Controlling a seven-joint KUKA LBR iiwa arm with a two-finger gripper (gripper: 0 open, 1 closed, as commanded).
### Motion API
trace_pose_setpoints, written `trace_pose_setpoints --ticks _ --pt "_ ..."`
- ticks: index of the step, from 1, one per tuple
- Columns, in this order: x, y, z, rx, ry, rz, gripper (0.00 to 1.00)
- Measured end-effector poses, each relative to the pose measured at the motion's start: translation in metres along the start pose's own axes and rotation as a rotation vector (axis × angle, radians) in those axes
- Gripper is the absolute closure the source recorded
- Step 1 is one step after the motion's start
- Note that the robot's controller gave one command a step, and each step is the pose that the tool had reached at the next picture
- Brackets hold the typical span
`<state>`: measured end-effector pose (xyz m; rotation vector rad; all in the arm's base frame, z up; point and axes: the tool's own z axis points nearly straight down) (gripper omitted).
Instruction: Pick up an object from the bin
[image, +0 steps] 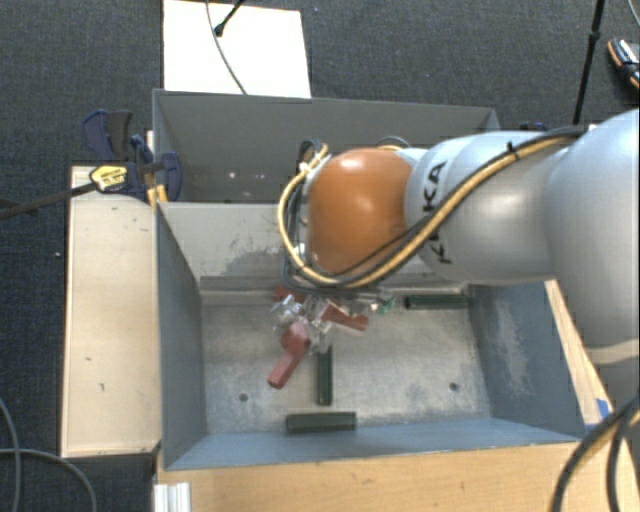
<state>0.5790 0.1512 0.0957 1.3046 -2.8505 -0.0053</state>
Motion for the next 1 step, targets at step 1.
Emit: trace_pose_setpoints --ticks 1 --pt "-0.0019 -0.0015 -0.0179 0.005 -0.006 0.0 1.0"
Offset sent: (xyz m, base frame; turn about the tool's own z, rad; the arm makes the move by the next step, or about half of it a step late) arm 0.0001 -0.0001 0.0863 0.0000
